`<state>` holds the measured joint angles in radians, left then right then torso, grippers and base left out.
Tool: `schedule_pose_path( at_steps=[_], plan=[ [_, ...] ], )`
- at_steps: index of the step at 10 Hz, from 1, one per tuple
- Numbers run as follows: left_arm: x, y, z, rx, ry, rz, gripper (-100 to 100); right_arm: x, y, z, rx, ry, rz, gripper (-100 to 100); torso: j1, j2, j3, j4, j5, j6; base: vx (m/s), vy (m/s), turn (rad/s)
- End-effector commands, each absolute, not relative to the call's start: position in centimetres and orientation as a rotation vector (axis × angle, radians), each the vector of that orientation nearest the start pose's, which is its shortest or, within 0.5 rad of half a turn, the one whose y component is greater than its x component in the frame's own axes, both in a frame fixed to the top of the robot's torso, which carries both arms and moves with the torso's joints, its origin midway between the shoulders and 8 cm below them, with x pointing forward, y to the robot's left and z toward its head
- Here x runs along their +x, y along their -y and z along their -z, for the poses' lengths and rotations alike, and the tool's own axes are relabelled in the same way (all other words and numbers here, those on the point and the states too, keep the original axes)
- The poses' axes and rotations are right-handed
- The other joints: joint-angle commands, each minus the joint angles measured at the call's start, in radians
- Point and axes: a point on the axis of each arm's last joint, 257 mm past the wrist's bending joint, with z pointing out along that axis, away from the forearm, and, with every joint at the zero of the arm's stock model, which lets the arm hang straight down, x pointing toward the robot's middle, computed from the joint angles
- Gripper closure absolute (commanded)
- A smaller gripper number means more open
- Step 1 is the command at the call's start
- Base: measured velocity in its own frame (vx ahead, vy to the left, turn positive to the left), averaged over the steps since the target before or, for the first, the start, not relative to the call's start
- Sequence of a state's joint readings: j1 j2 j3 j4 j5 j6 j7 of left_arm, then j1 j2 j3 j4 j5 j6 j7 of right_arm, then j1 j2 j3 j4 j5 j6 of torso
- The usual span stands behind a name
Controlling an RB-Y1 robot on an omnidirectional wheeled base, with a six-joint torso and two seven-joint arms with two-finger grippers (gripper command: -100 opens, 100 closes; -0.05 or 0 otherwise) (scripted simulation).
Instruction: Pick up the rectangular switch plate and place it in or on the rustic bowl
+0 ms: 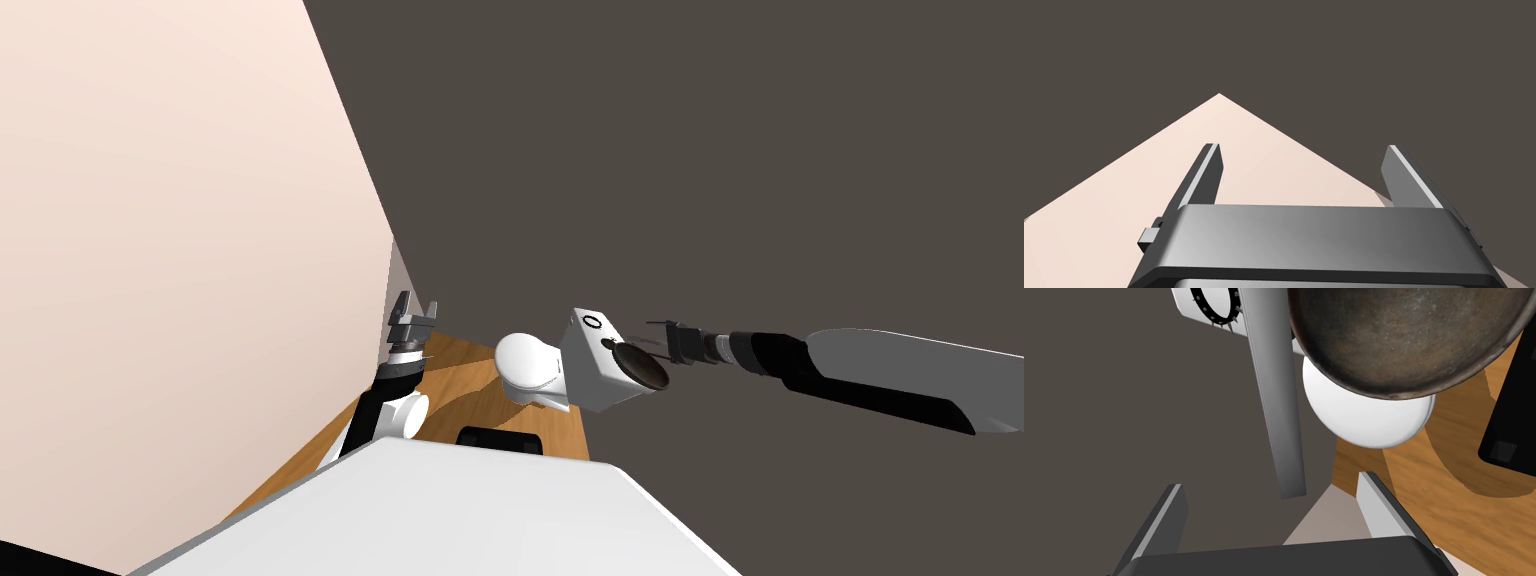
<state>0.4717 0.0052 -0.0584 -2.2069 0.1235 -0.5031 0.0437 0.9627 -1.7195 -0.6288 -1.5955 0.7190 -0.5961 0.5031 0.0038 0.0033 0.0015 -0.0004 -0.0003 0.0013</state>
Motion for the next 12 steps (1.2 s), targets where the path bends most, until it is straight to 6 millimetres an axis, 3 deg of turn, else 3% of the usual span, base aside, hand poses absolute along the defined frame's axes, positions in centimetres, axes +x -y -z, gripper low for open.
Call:
schedule_pose_path(
  at_steps=[1, 2, 3, 9, 10, 11, 12],
  plan=[
    [36.1, -27.3, 0.0, -0.796, -0.558, 1.475, 0, 40.5, 52.7, 10.3, -1.58, -1.75, 0.493, -100, 0.0, 0.0, 0.0, 0.0, 0.0, 0.0, 0.0, 0.0, 0.0],
    [36.1, -27.3, 0.0, -0.796, -0.558, 1.475, 0, 40.5, 52.7, 10.3, -1.58, -1.75, 0.493, 0, 0.0, 0.0, 0.0, 0.0, 0.0, 0.0, 0.0, 0.0, 0.0],
    [36.1, -27.3, 0.0, -0.796, -0.558, 1.475, 0, 41.7, 51.8, 8.7, -1.596, -1.733, 0.482, -100, 0.0, 0.0, 0.0, 0.0, 0.0, 0.0, 0.003, -0.01, -0.14],
    [36.1, -27.3, 0.0, -0.796, -0.558, 1.475, 0, 44.2, 49.3, 5.1, -1.635, -1.692, 0.453, -100, 0.0, 0.0, 0.0, 0.0, 0.0, 0.0, 0.004, -0.01, -0.089],
    [36.1, -27.3, 0.0, -0.796, -0.558, 1.475, 0, 44.2, 49.6, 5.5, -1.633, -1.695, 0.457, -100, 0.0, 0.0, 0.0, 0.0, 0.0, 0.0, 0.0, 0.0, 0.0],
    [36.1, -27.3, 0.0, -0.796, -0.558, 1.475, 0, 44.2, 49.5, 5.4, -1.632, -1.695, 0.455, 0, 0.0, 0.0, 0.0, 0.0, 0.0, 0.0, 0.0, 0.0, 0.0],
    [36.1, -27.3, 0.0, -0.796, -0.558, 1.475, 0, 44.2, 49.5, 5.5, -1.632, -1.695, 0.455, 0, 0.0, 0.0, 0.0, 0.0, 0.0, 0.0, 0.0, 0.0, 0.0]
  ],
)
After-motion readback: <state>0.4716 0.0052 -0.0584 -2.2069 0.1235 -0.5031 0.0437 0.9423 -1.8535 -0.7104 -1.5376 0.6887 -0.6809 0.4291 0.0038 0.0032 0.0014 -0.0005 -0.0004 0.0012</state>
